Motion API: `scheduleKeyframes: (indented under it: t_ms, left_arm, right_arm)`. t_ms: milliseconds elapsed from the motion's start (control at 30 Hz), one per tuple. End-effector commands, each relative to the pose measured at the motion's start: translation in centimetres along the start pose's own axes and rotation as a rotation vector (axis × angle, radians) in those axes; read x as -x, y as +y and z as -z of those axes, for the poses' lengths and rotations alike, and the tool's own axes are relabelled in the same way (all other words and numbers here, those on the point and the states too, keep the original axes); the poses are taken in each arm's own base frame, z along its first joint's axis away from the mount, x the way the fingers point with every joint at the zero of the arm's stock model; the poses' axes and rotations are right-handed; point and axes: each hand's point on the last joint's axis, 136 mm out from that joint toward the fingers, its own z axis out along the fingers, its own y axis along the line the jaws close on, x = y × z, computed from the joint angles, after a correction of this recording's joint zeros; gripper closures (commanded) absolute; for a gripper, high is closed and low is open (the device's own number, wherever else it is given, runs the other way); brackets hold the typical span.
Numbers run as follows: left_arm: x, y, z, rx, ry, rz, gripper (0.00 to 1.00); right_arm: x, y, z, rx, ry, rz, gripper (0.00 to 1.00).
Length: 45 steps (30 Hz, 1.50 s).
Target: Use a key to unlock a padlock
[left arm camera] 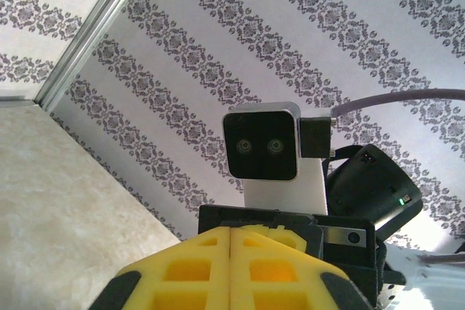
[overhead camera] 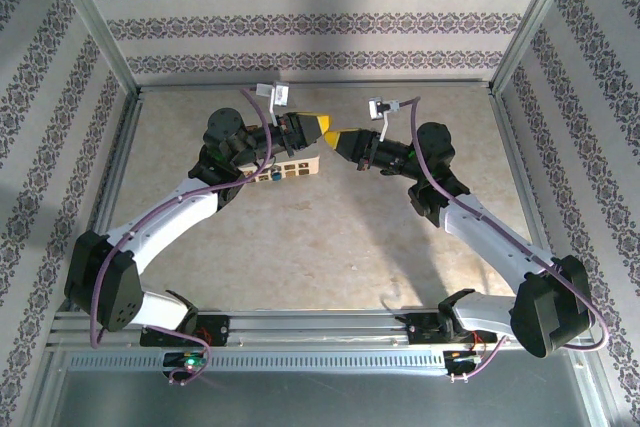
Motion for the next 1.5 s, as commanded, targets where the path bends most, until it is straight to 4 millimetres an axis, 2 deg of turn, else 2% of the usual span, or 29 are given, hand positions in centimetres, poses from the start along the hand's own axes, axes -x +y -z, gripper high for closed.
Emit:
scheduleKeyframes:
  t_ms: [0,67,100,200,333,467,767,967,1167,1467]
  left_arm:
    - [1.7,-1.1,0.9,0.016,-0.046,-0.059,0.78]
    - [2.1,-0.9,1.2,0.039,-0.061,-0.07,0.68]
    - [2.3,-0.6,1.4,0.059,-0.069,-0.07,0.58]
    - [2.8,0.9,2.3,0.138,-0.087,-0.069,0.48]
    - [2.9,4.1,4.0,0.313,-0.086,-0.083,0.33]
    - [1.4,8.9,5.7,0.572,0.015,-0.129,0.24]
    - [-2.5,20.2,8.6,1.052,0.325,-0.16,0.2]
    - [-4.5,25.8,8.2,1.153,0.472,-0.134,0.15]
    - [-4.5,29.4,6.3,1.115,0.477,-0.094,0.13]
    - [-5.4,33.0,4.0,1.097,0.558,-0.063,0.13]
  right_arm:
    - [0.1,0.7,0.1,0.015,-0.003,0.034,1.0]
    - [-0.2,0.2,0.4,-0.005,-0.002,0.033,1.0]
    - [-0.5,-0.1,0.5,-0.017,0.004,0.032,1.0]
    - [-1.4,-0.9,1.0,-0.063,0.03,0.038,1.0]
    - [-2.8,-2.3,2.1,-0.148,0.062,0.059,1.0]
    - [-3.8,-3.5,3.3,-0.224,0.075,0.073,1.0]
    - [-5.8,-5.9,5.8,-0.404,0.127,0.097,1.0]
    - [-6.5,-6.3,7.1,-0.456,0.124,0.099,1.0]
    - [-7.1,-6.4,8.3,-0.485,0.124,0.097,1.0]
    - [-7.8,-6.6,9.7,-0.523,0.119,0.098,1.0]
